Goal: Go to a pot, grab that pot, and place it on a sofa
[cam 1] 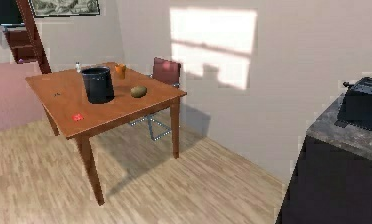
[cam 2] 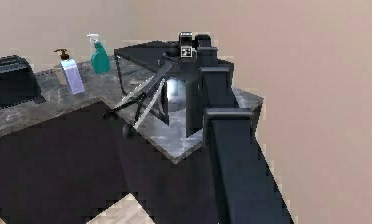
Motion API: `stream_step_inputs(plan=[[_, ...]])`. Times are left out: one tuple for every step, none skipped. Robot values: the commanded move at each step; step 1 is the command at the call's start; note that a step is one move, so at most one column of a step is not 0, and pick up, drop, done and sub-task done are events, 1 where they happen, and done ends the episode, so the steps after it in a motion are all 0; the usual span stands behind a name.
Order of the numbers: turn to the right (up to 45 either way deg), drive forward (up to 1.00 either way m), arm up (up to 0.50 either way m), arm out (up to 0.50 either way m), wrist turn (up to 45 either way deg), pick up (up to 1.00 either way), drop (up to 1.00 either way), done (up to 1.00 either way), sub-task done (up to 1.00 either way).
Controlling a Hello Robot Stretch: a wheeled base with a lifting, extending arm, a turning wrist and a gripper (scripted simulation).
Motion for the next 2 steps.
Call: stream_step_inputs(plan=[[0.0,0.0,0.0,0.0,45.0,0.0,0.0,0.0,0.0],[0.0,0.0,0.0,0.0,45.0,0.0,0.0,0.0,0.0]])
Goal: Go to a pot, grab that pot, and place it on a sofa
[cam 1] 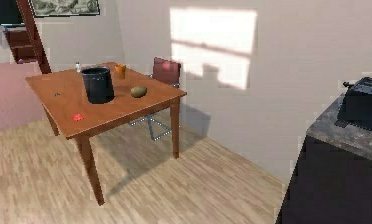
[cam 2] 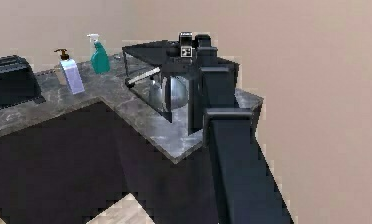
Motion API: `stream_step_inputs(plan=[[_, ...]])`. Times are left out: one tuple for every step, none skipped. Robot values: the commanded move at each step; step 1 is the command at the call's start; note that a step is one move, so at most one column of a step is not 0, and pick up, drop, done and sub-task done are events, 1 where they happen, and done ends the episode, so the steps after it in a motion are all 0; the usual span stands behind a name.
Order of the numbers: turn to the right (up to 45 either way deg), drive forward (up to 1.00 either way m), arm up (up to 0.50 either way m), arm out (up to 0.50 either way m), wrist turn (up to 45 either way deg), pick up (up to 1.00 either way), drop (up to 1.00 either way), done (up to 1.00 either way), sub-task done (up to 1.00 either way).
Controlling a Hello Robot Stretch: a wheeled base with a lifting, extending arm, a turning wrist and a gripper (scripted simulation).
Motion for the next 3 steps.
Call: stream_step_inputs(plan=[[0.0,0.0,0.0,0.0,42.0,0.0,0.0,0.0,0.0],[0.0,0.0,-0.12,0.0,0.0,0.0,0.0,0.0,0.0],[0.0,0.0,0.0,0.0,0.0,1.0,0.0,0.0,0.0]])
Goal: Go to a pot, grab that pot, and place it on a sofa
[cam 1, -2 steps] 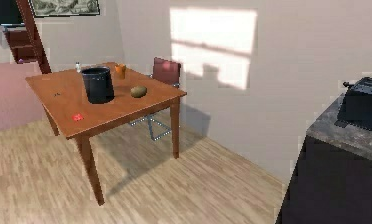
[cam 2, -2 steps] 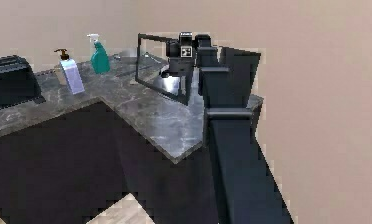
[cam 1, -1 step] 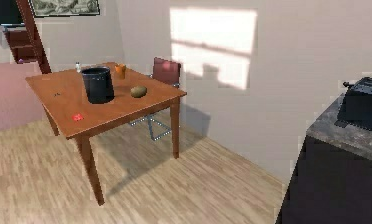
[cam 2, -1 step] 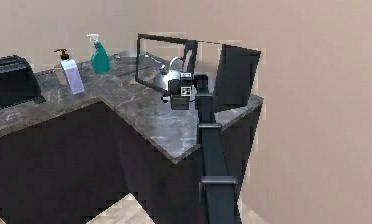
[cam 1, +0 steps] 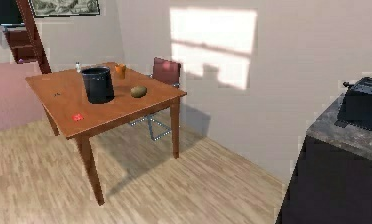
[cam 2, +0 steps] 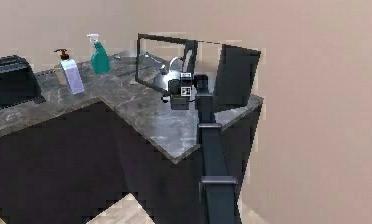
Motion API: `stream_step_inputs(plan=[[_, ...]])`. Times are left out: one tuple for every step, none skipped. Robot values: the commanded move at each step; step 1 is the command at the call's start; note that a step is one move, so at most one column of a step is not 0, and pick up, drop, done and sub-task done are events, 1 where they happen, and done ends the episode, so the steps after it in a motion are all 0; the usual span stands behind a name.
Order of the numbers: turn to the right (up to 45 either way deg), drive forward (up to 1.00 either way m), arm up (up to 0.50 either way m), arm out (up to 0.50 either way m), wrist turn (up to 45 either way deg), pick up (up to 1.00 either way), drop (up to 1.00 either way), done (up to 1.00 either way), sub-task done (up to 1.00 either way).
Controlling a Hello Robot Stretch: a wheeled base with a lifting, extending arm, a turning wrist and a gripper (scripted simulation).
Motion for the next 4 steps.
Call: stream_step_inputs(plan=[[0.0,0.0,0.1,0.0,0.0,0.0,0.0,0.0,0.0],[0.0,0.0,0.02,0.0,0.0,0.0,0.0,0.0,0.0],[0.0,0.0,0.0,0.0,-45.0,0.0,0.0,0.0,0.0],[0.0,0.0,0.0,0.0,-45.0,0.0,0.0,0.0,0.0]])
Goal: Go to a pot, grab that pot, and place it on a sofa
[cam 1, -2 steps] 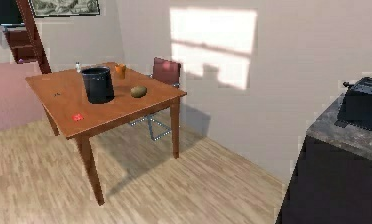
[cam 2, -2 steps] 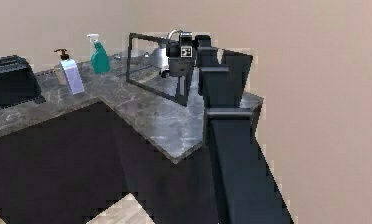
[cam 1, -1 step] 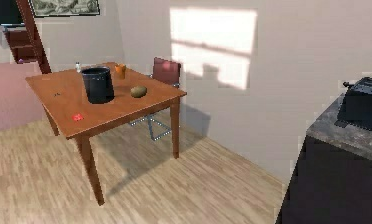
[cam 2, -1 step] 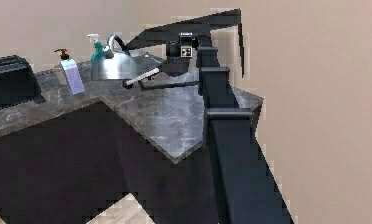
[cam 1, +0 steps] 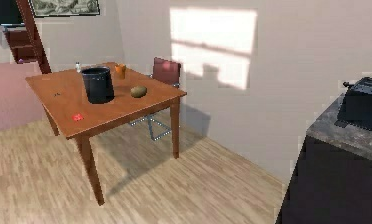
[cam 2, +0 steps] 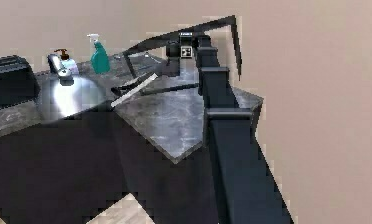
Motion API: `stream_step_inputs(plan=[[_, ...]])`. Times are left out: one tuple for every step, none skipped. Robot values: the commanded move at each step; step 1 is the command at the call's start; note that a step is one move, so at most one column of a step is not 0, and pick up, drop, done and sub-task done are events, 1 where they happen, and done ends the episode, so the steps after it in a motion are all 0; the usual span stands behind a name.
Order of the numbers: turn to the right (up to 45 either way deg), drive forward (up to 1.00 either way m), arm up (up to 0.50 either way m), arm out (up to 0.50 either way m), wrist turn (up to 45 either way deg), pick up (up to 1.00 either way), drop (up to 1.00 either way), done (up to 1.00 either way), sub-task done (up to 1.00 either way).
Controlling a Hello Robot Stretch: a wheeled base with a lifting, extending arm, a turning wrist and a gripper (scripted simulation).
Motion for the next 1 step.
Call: stream_step_inputs(plan=[[0.0,0.0,0.0,0.0,-36.0,0.0,0.0,0.0,0.0]])
